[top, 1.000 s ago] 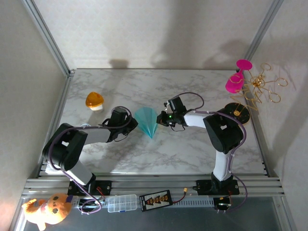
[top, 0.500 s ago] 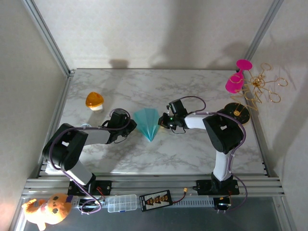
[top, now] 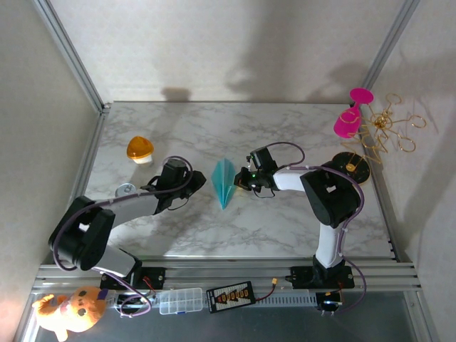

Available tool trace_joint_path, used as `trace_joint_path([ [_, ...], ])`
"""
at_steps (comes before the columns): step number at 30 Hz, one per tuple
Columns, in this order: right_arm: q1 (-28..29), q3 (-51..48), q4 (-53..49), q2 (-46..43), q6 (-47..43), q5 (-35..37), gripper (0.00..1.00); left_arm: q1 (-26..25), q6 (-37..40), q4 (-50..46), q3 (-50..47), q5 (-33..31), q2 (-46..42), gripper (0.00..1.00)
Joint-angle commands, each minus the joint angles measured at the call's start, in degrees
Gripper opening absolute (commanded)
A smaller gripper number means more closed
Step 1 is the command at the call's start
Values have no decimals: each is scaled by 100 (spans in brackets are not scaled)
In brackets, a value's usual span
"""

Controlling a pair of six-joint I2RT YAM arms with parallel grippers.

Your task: Fold a paper plane with a square sheet of paper (pick it up from the middle)

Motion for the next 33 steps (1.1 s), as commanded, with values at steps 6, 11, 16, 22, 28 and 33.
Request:
trace_joint_path([
  [6, -13, 116, -191, 41, -129, -9, 6, -566, -84, -95, 198, 339, 315, 33],
  [11, -15, 109, -187, 50, -134, -5, 5, -648, 21, 10, 478, 487, 843, 31],
  [16, -11, 110, -183, 63, -134, -18, 6, -653, 241, -80, 741, 535, 1169, 27],
  [22, -15, 116, -178, 70, -132, -18, 5, -653, 337, -149, 895, 537, 1409, 28],
  [28, -15, 127, -187, 77, -145, -26, 5, -666, 435, -68, 940, 679, 1489, 31],
  [33, -11, 136, -195, 50, -147, -37, 5, -744, 793, -324, 1048, 690, 1515, 36],
])
